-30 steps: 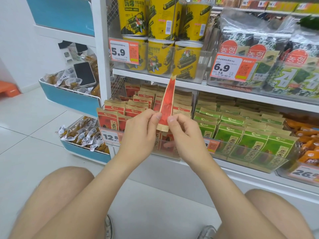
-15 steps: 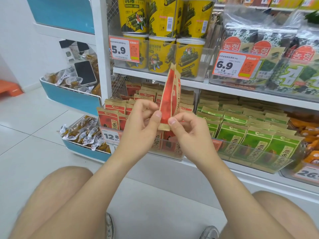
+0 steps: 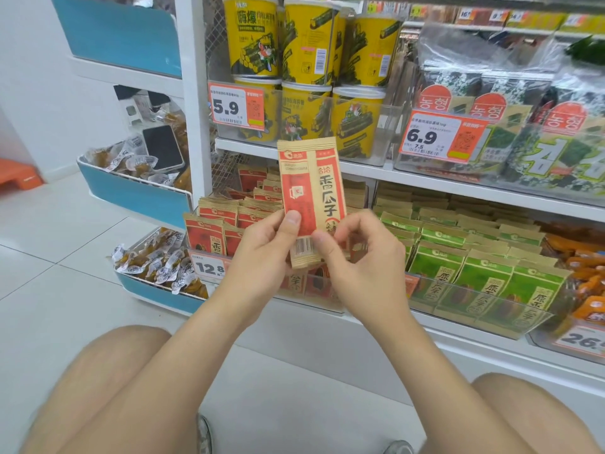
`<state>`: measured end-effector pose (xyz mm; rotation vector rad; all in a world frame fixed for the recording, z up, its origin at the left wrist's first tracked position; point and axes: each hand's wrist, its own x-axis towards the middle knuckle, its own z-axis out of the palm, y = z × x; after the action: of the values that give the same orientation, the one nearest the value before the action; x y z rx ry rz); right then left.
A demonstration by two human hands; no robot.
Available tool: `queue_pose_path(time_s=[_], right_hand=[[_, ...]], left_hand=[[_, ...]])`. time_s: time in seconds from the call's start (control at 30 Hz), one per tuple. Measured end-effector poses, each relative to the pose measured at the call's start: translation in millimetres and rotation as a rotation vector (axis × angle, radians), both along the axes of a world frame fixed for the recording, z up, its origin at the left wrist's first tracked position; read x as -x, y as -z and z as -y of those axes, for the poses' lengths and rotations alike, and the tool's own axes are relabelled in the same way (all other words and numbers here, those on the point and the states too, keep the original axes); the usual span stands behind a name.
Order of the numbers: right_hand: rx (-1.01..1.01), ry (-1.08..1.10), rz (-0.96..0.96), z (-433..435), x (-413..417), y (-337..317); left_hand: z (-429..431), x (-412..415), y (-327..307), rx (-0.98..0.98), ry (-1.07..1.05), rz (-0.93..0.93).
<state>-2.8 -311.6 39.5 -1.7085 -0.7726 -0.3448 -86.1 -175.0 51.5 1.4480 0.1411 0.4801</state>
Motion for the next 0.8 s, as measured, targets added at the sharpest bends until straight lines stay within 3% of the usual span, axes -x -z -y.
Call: queue_pose_path(time_s=[0.3,0.5,0.67,0.8], right_hand=[[-0.08,-0.389,-0.593,6,3,-17],[0.065,-0.294,-0.288,7,9,-9],[0.488,-0.117,0.261,8,8,7],[0.509,-0.176,0.26,7,11,8]], left_hand=[[-7,2,-2,-0.191,-0.175,-0.054],[-13,5,2,-0.391,-0.263,-0.032],[-3,8,3,-0.312,-0.144,0.019],[-6,5,1,-0.18,-0.137,-0.01]])
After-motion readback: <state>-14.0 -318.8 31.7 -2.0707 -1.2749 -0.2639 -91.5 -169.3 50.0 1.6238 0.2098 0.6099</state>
